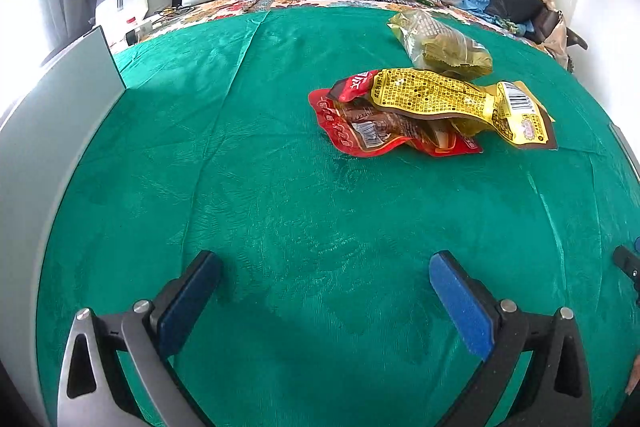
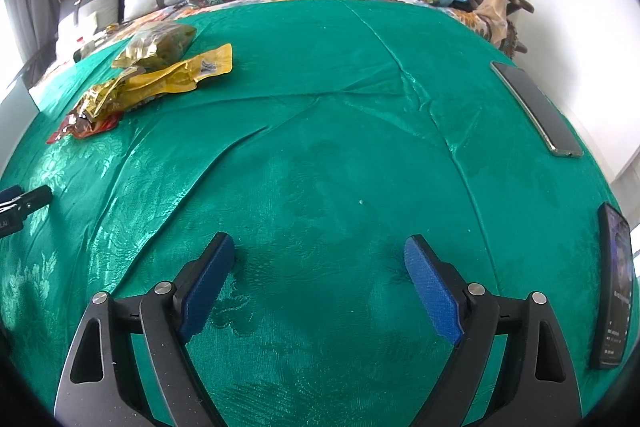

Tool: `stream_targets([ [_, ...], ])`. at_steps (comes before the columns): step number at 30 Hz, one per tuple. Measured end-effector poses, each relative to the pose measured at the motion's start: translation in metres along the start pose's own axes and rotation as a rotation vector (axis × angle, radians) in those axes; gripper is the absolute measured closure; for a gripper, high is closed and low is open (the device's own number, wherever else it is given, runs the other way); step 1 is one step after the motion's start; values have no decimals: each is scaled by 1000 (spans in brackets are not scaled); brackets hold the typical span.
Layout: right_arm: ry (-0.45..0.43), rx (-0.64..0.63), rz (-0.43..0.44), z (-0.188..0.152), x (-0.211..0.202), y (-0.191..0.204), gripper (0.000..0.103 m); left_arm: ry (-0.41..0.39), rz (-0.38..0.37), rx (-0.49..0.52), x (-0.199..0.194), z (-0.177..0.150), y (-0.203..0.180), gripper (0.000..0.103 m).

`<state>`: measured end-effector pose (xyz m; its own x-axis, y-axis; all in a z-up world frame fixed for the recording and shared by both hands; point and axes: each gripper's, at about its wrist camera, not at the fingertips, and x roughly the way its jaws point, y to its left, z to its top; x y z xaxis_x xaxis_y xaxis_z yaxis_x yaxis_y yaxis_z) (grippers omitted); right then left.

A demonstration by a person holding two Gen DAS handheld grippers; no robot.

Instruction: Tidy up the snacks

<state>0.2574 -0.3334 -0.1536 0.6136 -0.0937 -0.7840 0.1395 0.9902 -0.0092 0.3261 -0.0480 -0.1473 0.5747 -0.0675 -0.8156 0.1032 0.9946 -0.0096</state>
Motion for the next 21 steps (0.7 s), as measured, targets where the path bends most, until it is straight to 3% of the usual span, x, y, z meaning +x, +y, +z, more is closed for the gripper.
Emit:
stream_targets([
  [9,13,-1,12,25,20,5,4,0,1,0,0,0,0,0],
  [21,15,-2,18,32,23,4,4,0,2,0,-1,0,0,0],
])
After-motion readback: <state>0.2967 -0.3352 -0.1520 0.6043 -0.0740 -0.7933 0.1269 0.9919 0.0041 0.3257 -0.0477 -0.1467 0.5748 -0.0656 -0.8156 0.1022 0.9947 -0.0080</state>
